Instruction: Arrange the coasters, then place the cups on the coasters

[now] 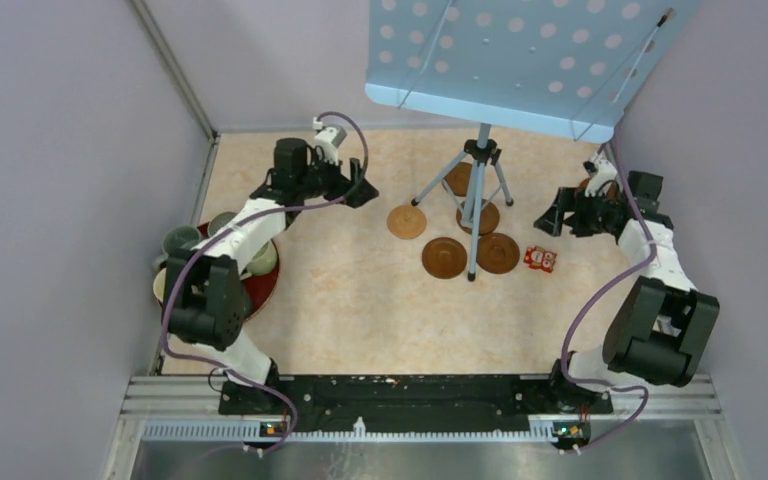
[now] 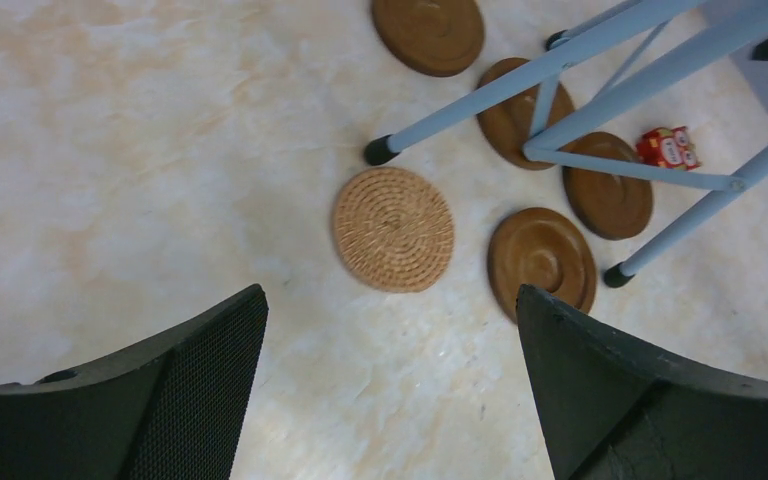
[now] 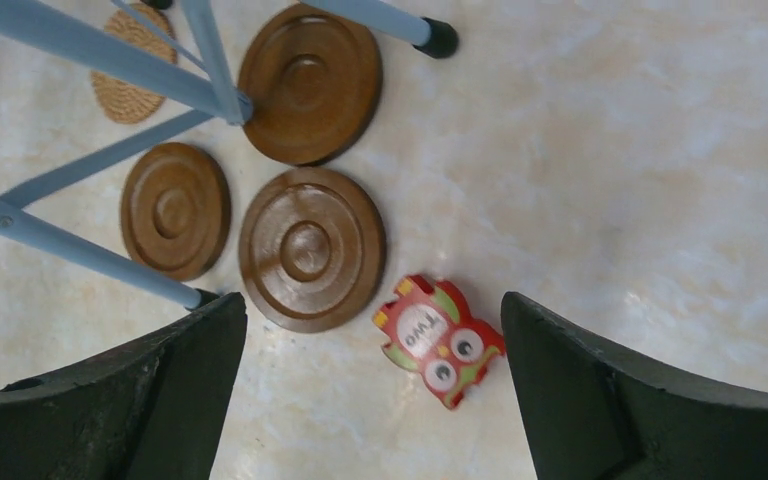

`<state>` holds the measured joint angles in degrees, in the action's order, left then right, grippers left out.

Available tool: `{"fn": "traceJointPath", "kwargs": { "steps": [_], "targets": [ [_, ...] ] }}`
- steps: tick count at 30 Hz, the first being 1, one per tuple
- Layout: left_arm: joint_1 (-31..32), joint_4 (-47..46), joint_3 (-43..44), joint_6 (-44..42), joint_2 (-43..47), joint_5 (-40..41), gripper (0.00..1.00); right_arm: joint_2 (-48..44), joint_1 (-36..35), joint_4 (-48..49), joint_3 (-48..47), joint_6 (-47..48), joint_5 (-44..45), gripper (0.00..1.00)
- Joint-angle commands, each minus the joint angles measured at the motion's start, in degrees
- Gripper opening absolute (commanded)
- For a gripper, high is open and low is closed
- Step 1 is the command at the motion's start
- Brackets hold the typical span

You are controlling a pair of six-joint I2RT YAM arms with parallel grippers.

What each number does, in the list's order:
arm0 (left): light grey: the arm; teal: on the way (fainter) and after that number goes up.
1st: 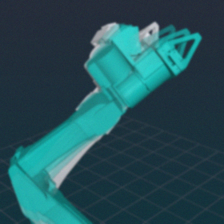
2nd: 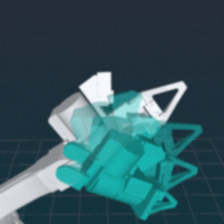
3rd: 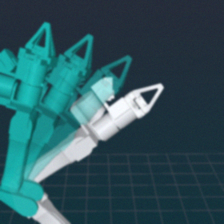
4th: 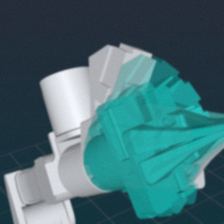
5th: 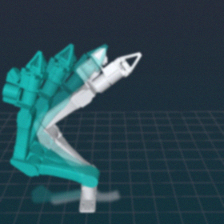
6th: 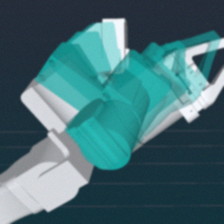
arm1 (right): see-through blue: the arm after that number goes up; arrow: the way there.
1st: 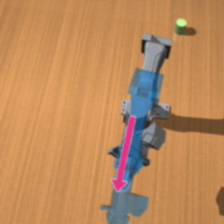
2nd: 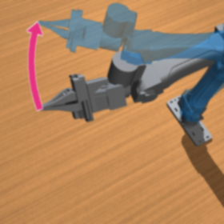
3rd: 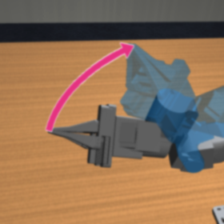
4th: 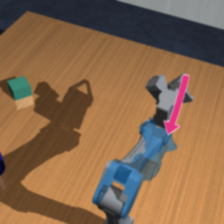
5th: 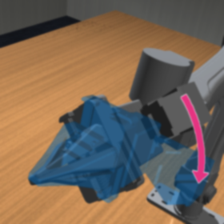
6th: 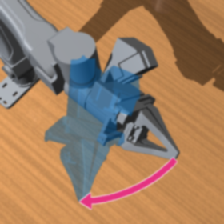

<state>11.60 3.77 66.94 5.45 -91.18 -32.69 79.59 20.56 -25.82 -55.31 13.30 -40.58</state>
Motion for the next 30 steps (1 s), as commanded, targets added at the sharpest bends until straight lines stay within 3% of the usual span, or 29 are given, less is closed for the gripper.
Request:
{"fn": "traceJointPath", "kwargs": {
  "steps": [1,6,11,19,30],
  "targets": [
    [4.27,-16.10,0.01,11.22,-5.96,-7.92,0.99,5.60,-2.32,7.24,-3.56,-4.06,-8.20,0.96],
    [8.13,-20.97,4.00,17.69,-16.15,-14.32,0.93,11.74,-4.36,15.76,-3.98,-11.30,-12.75,0.96],
    [9.53,-26.32,5.59,22.39,-21.27,-15.27,0.89,16.33,-8.60,21.32,-5.05,-16.13,-12.70,0.95],
    [12.64,-27.96,9.12,21.58,-26.25,-13.90,0.86,23.32,-12.76,30.73,-6.75,-22.10,-12.30,0.90],
    [15.07,-30.32,18.90,23.99,-34.46,-12.22,0.81,29.45,-13.44,34.59,-10.42,-24.97,-12.82,0.86]
  ]
}}
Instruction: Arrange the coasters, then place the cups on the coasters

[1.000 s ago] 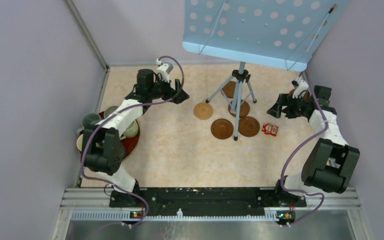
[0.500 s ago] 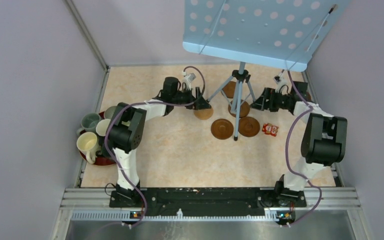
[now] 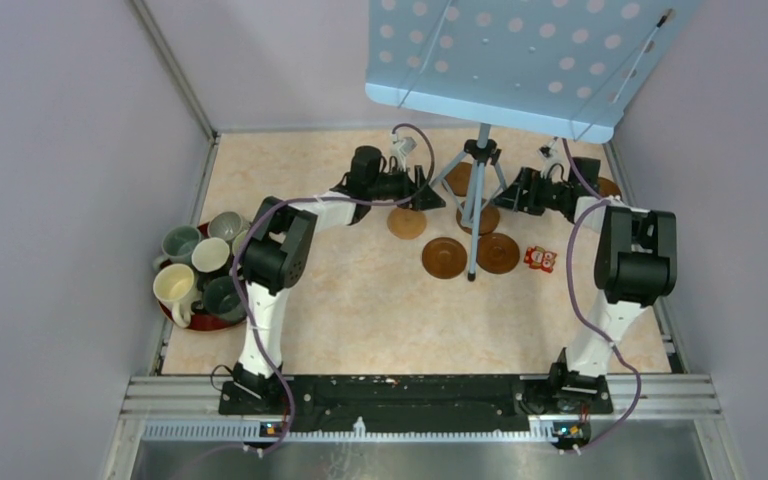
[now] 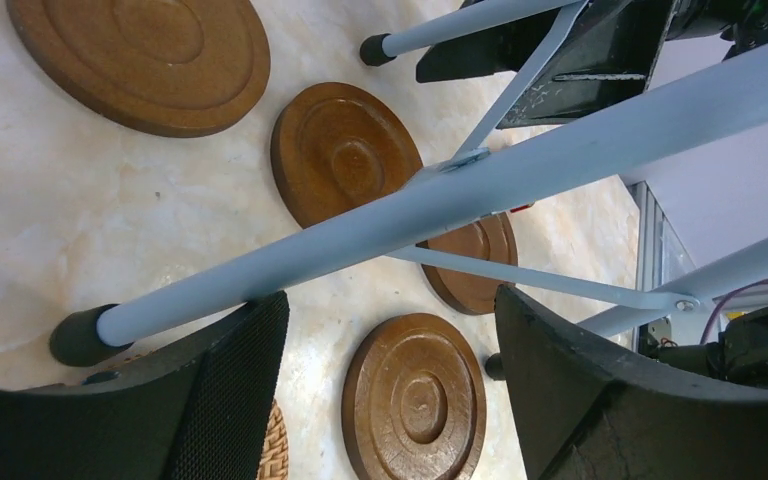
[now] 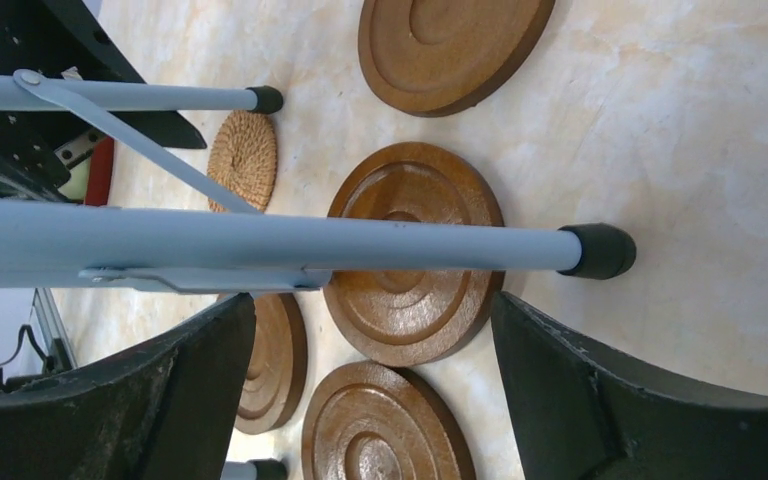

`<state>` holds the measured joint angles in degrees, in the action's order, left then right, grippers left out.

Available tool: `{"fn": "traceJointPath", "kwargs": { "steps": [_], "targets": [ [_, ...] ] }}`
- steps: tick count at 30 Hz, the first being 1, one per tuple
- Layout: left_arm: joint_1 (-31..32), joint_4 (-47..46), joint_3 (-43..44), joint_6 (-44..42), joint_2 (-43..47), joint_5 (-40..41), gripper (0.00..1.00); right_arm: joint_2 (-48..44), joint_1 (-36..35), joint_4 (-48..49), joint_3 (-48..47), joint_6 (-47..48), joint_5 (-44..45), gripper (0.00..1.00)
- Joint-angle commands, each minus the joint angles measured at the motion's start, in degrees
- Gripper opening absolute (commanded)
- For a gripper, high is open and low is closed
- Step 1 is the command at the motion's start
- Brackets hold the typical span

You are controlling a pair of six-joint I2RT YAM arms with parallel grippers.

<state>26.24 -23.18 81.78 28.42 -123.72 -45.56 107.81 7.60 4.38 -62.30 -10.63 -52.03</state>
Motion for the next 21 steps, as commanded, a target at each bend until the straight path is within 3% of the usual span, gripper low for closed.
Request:
{"fn": "traceJointPath", "kwargs": {
  "steps": [1,21],
  "targets": [
    [0.40,-3.30,4.76,1.10,-2.45,1.10,0.80,1.69,-0.48,4.46,-3.82,-1.12,-1.38,0.86],
    [-2.40,1.52,19.89,-0.62,-11.95,5.09,0.83,13.13,-2.10,4.40,-17.91,-3.15,1.59,0.85]
  ]
}}
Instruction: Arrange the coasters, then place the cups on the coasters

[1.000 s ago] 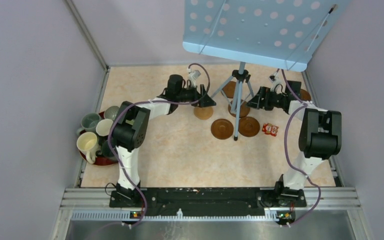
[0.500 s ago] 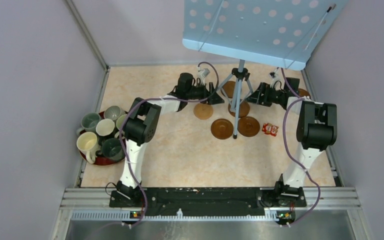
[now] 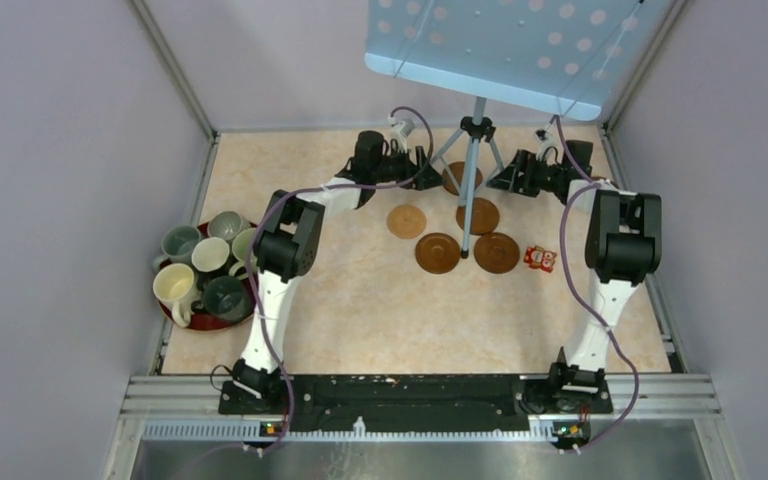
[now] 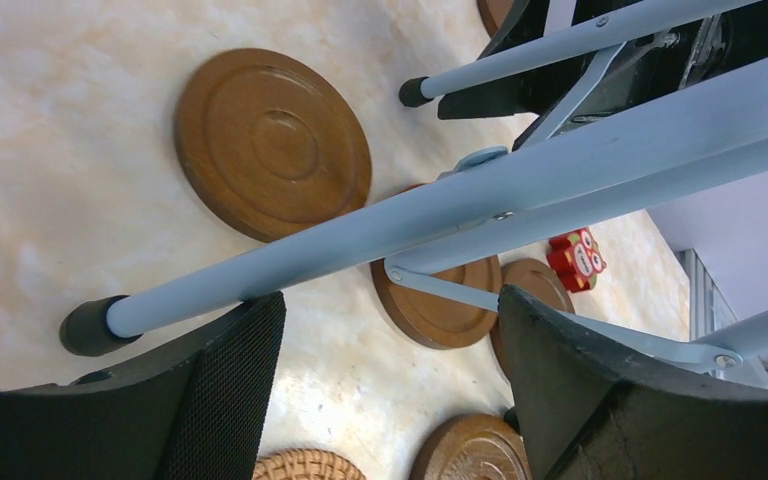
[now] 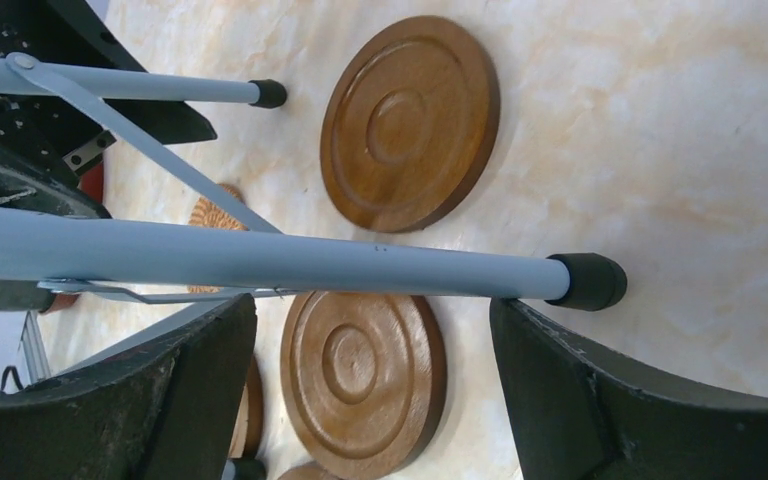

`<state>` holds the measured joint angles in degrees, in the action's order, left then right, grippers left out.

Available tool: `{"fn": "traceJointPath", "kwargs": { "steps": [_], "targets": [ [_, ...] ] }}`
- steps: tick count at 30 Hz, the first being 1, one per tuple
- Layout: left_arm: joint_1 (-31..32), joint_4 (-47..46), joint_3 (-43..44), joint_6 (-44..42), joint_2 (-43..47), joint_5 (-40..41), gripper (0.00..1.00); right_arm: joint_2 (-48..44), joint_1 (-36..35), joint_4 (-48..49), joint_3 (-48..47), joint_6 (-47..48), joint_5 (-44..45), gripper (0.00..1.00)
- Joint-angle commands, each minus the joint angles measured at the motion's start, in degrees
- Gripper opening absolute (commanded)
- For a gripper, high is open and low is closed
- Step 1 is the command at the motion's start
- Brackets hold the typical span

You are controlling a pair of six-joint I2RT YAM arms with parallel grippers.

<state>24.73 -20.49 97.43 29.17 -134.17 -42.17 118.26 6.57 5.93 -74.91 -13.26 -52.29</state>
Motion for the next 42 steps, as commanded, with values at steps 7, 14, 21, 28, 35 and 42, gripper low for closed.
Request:
{"fn": "traceJointPath", "kwargs": {
  "steps": [7,14,21,28,35,42],
  "targets": [
    [-3.55,-0.14,10.63,-0.78,-5.58,2.82,0.84,8.06,-2.10,2.21,-12.34,-0.72,2.44,0.85],
    [-5.03,1.56,18.59,-1.92,-10.51,3.13,0.85,12.85,-3.04,1.08,-19.44,-1.01,3.05,0.85],
    [-5.16,1.86,25.66,-1.58,-15.45,2.18,0.84,18.02,-3.66,-0.45,-26.90,-1.58,3.51,0.85],
    [-7.05,-4.03,17.21,1.64,-9.69,1.44,0.86,16.56,-3.76,-1.01,-25.66,-0.86,3.22,0.85],
    [-7.56,-4.88,3.68,-3.46,0.94,3.81,0.87,12.85,-3.67,-2.85,-22.59,1.74,3.28,0.85],
    [-4.67,-1.83,3.48,-3.29,-0.47,0.46,0.82,12.64,-3.58,-3.15,-22.70,1.62,3.38,0.85]
  ]
}}
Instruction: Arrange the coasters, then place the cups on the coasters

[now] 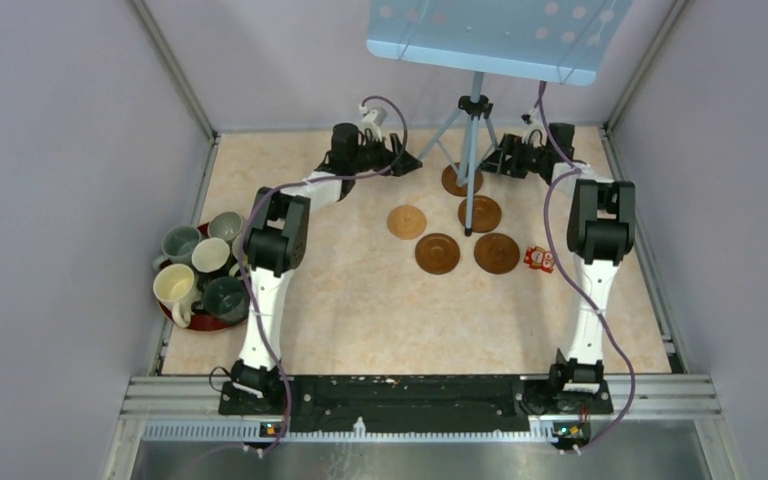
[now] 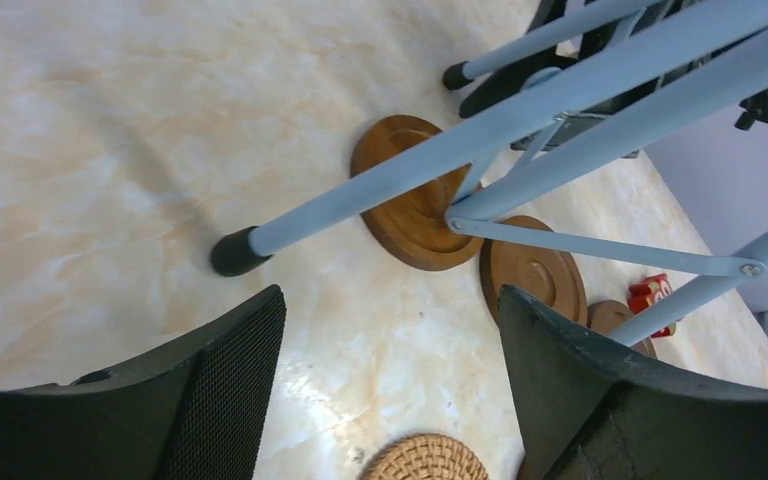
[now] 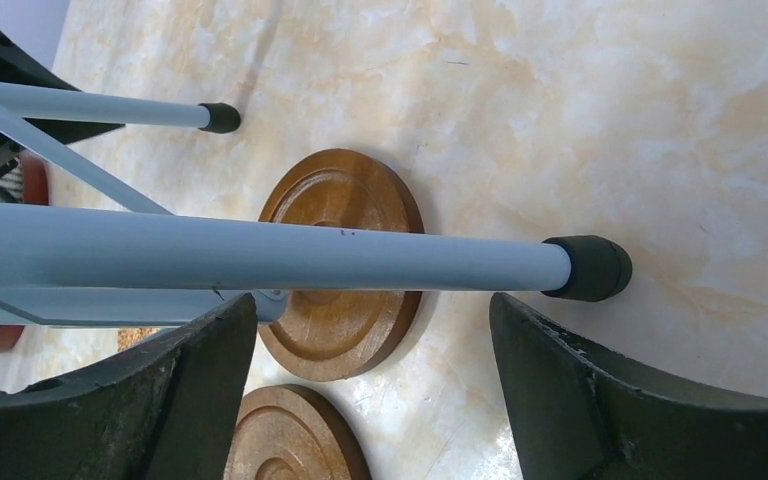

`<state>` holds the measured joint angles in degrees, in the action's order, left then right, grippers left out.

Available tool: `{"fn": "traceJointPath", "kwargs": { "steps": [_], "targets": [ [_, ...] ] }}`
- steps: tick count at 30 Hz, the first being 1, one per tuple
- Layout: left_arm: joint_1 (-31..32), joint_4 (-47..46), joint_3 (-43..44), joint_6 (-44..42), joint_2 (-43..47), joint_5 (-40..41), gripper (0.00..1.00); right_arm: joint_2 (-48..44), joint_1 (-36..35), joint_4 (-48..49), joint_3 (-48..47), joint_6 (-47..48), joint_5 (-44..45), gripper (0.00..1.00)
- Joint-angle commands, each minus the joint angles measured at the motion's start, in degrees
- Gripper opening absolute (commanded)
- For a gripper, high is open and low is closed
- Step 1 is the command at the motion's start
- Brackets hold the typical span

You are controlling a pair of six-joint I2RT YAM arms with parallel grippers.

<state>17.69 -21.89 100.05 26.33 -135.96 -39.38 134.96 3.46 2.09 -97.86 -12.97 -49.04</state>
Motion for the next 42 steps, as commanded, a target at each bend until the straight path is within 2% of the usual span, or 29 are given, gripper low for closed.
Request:
{"fn": "traceJointPath", "kwargs": {
  "steps": [1,8,19,24,35,39,42],
  "targets": [
    [2.55,-0.95,1.86,0.72,0.30,-2.94,0.82,-4.02,-0.41,0.80,0.04,1.22,0.16,0.85],
    [3.05,-3.02,12.42,5.57,-8.83,-5.87,0.76,-1.58,-0.39,1.72,-2.98,-0.38,0.38,0.85],
    [2.18,-0.07,28.41,3.54,-18.24,0.06,0.81,2.19,-0.48,4.69,-6.84,-3.65,-0.52,0.85],
    [1.73,-0.56,34.52,3.29,-22.86,2.39,0.85,5.30,-0.45,2.70,-11.86,-3.34,0.22,0.85],
    [0.02,-2.68,40.71,1.33,-28.29,8.16,0.92,12.79,-0.83,1.45,-22.17,-5.15,0.70,0.85],
    [-0.03,-2.63,40.83,0.44,-28.04,6.85,0.93,13.63,-0.83,0.37,-24.91,-5.67,0.51,0.85],
    [-0.03,-2.22,38.37,0.28,-24.94,4.27,0.93,10.93,-0.83,-0.22,-22.17,-5.22,-0.33,0.85]
  ]
}}
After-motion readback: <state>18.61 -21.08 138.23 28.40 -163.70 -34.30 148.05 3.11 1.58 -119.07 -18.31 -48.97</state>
